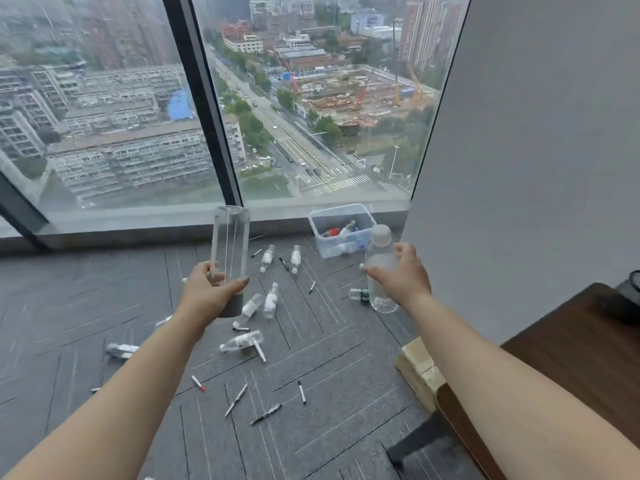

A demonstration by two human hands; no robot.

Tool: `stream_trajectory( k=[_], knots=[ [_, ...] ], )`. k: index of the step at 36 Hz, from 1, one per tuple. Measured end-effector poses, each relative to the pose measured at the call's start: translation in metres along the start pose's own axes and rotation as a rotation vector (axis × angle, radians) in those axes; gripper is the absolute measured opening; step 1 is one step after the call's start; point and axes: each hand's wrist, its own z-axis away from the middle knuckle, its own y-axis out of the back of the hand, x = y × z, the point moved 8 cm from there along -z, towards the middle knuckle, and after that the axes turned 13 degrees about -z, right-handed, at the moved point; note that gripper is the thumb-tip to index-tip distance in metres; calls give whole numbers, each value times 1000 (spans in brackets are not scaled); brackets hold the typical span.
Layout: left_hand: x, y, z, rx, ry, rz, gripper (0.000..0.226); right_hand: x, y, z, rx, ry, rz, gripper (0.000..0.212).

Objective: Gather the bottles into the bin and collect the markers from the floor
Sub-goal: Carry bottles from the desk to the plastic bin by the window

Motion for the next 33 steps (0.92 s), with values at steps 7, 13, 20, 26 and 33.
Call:
stream_trajectory(
  k=[7, 13, 20, 26, 33],
  knots=[
    [20, -18, -78, -51, -34, 2, 61, -10, -33, -64, 42, -66, -34, 66],
    [50, -56, -159, -100, -63, -41, 63, -10, -56, -149, 32, -99, -53, 63],
    [105, -102, -287, -118, -75, -89, 59, -22, -79, -291, 36, -102, -85, 70],
    [173, -137, -387, -125, -97, -87, 47, -51, -80, -404, 22, -97, -46, 68],
    [217, -186, -480, -211, -89, -117, 59, -65, -90, -498, 32, -132, -90, 70]
  ],
)
